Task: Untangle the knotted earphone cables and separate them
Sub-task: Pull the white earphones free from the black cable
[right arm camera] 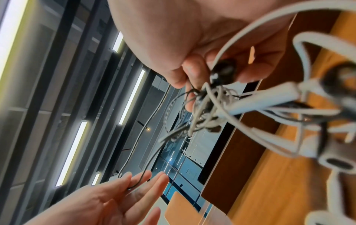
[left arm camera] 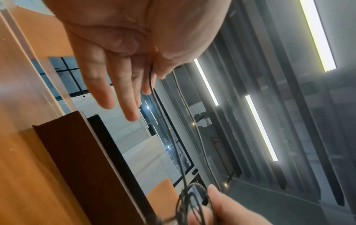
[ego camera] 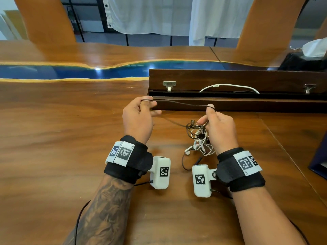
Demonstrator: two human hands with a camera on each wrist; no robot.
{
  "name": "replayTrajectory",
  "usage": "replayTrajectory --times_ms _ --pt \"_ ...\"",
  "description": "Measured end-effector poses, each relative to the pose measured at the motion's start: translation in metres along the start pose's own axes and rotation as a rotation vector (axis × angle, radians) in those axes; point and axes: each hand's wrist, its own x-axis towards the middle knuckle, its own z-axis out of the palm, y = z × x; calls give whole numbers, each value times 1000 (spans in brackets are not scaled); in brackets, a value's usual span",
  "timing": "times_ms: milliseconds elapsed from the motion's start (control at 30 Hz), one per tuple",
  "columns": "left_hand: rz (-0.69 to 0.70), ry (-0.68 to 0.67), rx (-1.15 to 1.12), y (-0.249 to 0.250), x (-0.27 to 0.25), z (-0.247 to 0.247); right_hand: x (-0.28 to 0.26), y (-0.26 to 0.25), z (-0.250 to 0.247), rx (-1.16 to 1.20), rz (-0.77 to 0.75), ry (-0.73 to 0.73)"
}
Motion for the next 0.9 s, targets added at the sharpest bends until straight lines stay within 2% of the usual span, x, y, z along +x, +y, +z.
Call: replayTrajectory --times_ms 167,300,367,533,733,900 --pt "40 34 -18 -3 4 -5 0 0 1 -56 12 -11" --pt "-150 -88 -290 4 -1 -3 0 1 1 -85 -6 -58" --pt "-183 -118 -341 6 -2 -2 -1 2 1 -118 -8 -87" --pt "2 -17 -131 -1 1 0 1 4 0 -169 -27 -105" --pt "118 64 9 -7 4 0 1 5 0 -228 -39 -108" --pt "243 40 163 -6 -1 4 3 8 -1 -227 -70 -98"
